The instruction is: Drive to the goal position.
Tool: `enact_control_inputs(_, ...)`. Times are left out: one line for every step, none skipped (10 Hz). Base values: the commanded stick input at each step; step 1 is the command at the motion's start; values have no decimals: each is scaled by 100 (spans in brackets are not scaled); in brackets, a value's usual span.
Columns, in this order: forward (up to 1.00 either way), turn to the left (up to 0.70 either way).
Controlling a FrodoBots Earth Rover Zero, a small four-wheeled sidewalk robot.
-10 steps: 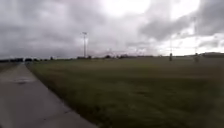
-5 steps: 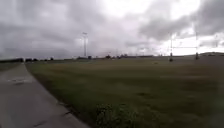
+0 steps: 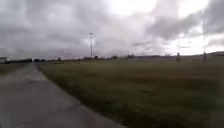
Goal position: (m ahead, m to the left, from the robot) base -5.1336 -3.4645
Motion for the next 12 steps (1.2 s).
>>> enact_control_inputs(-92, -34)
enact_control_inputs(-91, -30)
enact_control_inputs(-91, -25)
enact_control_inputs(-86, -8)
enact_control_inputs(-56, 1)
enact_control_inputs(-52, 1)
enact_control_inputs(-19, 0)
enact_control_inputs(0, 0)
enact_control_inputs(0, 0)
enact_control_inputs(0, 0)
enact_control_inputs(0, 0)
enact_control_inputs(0, 0)
